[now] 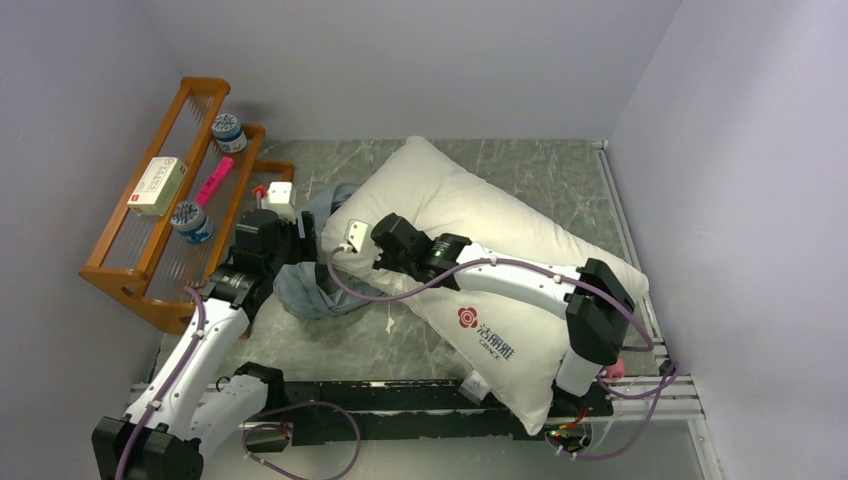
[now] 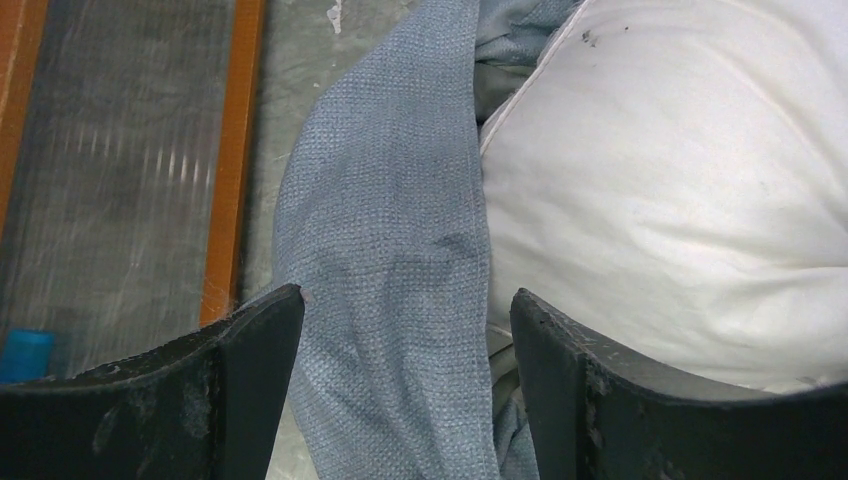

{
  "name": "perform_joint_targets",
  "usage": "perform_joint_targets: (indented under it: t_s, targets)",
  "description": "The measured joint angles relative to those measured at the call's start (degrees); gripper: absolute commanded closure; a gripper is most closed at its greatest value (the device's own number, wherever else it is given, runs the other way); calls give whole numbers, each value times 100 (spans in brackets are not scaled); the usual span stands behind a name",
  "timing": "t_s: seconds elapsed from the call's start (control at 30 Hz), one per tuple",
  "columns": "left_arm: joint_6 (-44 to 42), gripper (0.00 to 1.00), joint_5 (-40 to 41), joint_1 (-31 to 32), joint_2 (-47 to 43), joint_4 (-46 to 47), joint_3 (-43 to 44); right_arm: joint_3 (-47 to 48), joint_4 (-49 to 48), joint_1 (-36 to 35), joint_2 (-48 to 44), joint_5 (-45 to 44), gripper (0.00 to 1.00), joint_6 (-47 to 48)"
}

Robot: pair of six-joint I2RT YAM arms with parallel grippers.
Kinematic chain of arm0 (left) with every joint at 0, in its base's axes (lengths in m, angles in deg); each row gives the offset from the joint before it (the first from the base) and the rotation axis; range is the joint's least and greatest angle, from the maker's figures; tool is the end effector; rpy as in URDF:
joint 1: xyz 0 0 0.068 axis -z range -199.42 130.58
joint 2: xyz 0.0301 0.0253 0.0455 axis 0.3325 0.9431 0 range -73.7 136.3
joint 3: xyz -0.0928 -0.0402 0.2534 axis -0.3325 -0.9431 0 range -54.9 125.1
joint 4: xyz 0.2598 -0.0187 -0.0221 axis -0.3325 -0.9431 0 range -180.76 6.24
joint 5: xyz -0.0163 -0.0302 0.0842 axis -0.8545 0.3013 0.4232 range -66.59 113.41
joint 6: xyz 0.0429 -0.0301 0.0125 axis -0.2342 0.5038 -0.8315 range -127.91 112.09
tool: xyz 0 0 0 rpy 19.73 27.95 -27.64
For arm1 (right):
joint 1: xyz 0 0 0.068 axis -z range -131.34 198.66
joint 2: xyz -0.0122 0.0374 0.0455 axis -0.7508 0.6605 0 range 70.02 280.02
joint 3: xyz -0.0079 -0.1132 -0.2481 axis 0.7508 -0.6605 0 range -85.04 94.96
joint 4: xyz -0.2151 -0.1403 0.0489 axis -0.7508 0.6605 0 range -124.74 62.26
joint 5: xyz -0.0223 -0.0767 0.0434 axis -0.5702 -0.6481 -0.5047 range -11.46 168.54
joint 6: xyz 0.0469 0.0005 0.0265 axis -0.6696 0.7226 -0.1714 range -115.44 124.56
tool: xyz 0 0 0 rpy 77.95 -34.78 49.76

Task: Remove the pillowcase from the pillow
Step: Remove the pillow from the pillowcase, then adjust the pillow at the center of the board.

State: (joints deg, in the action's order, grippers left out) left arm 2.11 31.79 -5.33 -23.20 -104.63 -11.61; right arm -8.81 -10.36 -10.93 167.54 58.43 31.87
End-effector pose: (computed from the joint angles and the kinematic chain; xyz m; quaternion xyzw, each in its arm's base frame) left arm 0.1942 -0.0434 0.2946 -0.0072 0.8560 -0.0458 0.5149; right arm 0.2028 0.3212 0.2654 -0.5793 0.7073 -0.0521 0.4017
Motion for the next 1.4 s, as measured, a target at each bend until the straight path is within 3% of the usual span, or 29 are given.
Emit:
perform_joint_targets:
  t_s: [0.63,0.77,0.97,1.4]
  targets:
    - [28,23,-142,0,509,-61,0,59,39,509,-348,588,100,-522]
    - [24,29,-221,0,599,-61,0,59,35,658,-494,640,100,-673]
    - [17,46,-275,-2,675,-57,0,46,-7,1014,-896,745,100,-859]
    - [17,54,-452,-2,752,2,-52,-146,-267,2048,-1497,476,100,-1250]
